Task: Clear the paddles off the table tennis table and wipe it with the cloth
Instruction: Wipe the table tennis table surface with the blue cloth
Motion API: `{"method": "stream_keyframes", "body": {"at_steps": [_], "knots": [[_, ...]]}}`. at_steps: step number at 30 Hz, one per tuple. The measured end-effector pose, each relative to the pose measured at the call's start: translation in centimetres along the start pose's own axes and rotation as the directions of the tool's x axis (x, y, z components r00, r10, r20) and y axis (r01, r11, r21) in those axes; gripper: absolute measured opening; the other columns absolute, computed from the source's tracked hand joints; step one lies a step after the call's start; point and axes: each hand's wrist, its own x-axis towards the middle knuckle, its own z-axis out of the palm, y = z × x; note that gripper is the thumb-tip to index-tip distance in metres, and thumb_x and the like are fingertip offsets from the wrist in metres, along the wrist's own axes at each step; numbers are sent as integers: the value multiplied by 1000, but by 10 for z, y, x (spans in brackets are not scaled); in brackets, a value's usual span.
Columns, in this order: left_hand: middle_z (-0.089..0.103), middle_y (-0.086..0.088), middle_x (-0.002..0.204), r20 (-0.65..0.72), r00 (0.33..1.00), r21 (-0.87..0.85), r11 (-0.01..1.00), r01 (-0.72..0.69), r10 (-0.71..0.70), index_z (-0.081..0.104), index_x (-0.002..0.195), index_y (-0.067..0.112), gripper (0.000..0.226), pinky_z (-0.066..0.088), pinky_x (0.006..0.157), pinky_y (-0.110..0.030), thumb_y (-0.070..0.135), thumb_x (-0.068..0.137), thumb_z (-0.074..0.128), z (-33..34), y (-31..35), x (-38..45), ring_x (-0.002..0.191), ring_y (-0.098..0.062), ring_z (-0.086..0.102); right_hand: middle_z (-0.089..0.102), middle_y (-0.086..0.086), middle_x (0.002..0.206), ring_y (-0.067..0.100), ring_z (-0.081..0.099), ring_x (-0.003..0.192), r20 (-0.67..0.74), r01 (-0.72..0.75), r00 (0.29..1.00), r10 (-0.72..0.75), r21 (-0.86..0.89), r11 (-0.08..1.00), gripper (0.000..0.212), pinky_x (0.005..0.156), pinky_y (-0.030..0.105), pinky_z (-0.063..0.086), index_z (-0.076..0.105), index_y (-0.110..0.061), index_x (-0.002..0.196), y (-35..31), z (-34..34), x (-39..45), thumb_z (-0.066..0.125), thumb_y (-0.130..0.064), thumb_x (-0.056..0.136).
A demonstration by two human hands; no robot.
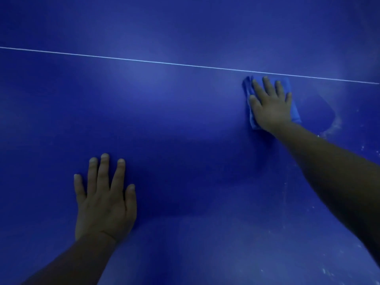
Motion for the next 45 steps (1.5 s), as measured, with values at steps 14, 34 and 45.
{"method": "stream_keyframes", "body": {"at_steps": [14, 34, 45], "knots": [[14, -11, 166, -26, 1000, -35, 999, -8, 7, 29, 156, 16, 69, -2, 123, -56, 49, 96, 22, 0, 1, 0, 155, -27, 0, 36, 7, 160, 40, 28, 147, 116, 672, 740, -662, -79, 737, 56, 113, 63, 20, 37, -34, 152, -1, 19, -116, 33, -51, 99], [16, -11, 165, -46, 999, -25, 1000, -11, 10, 31, 156, 15, 67, -6, 122, -52, 48, 97, 24, 2, 0, 0, 155, -27, 1, 12, 1, 168, 34, 9, 153, -20, -319, 948, 319, -2, 948, 55, 119, 63, 9, 20, -31, 160, 76, -11, 1, 27, -42, 106], [14, -11, 166, -42, 999, -37, 999, -18, 17, 29, 156, 17, 68, -9, 122, -50, 49, 97, 21, 1, 0, 0, 155, -26, -2, 25, -1, 165, 39, 15, 152, 233, 917, 398, -887, -68, 393, 52, 118, 66, 8, 35, -41, 152, 18, 29, -221, 37, -54, 102]]}}
